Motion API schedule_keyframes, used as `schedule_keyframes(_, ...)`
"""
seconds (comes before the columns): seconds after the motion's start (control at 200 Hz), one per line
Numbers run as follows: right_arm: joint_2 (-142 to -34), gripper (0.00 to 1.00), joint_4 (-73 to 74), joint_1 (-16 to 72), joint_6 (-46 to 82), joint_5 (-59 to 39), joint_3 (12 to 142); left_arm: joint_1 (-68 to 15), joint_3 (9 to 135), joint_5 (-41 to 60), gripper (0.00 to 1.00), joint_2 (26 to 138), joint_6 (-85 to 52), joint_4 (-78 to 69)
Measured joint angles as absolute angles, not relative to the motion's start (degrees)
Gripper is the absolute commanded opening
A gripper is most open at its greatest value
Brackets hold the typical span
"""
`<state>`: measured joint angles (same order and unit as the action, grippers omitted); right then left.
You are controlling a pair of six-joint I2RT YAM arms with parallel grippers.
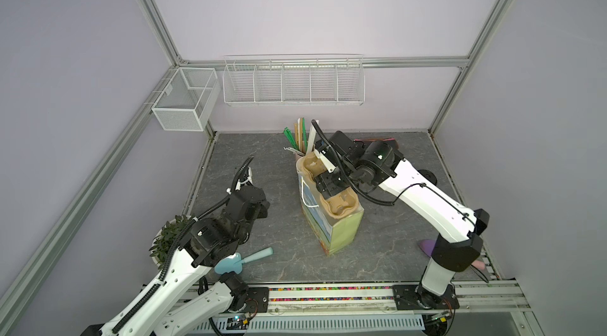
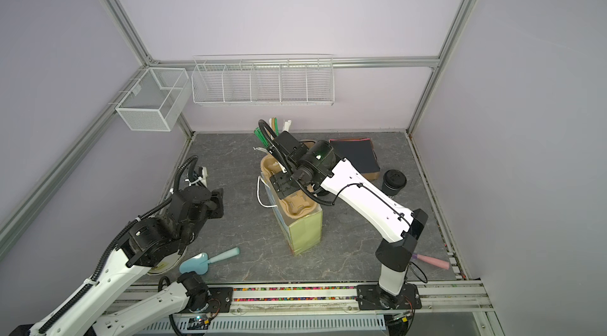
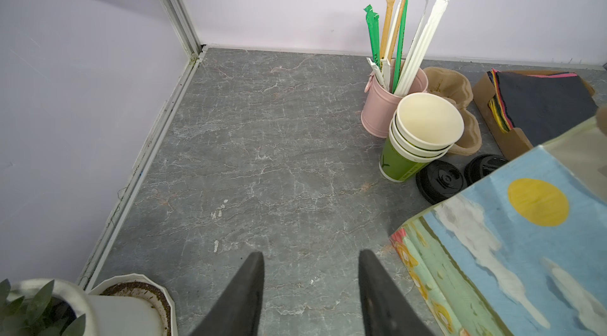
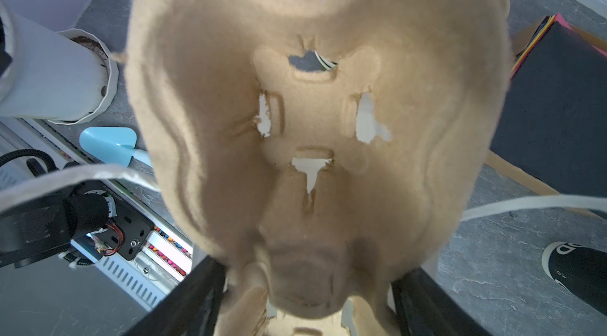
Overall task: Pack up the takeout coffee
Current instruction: 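Lower the pulp carrier into the white bag opening with the right gripper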
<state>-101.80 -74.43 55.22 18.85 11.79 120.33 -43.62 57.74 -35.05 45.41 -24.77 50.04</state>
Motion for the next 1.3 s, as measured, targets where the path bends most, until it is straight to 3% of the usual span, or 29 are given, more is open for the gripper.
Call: schedule_keyframes(1.304,-99.7,0.77,-76.9,55.9,19.2,10.7,113.5,-43.6,57.7,-35.0,0.48,47.6,-24.4,50.1)
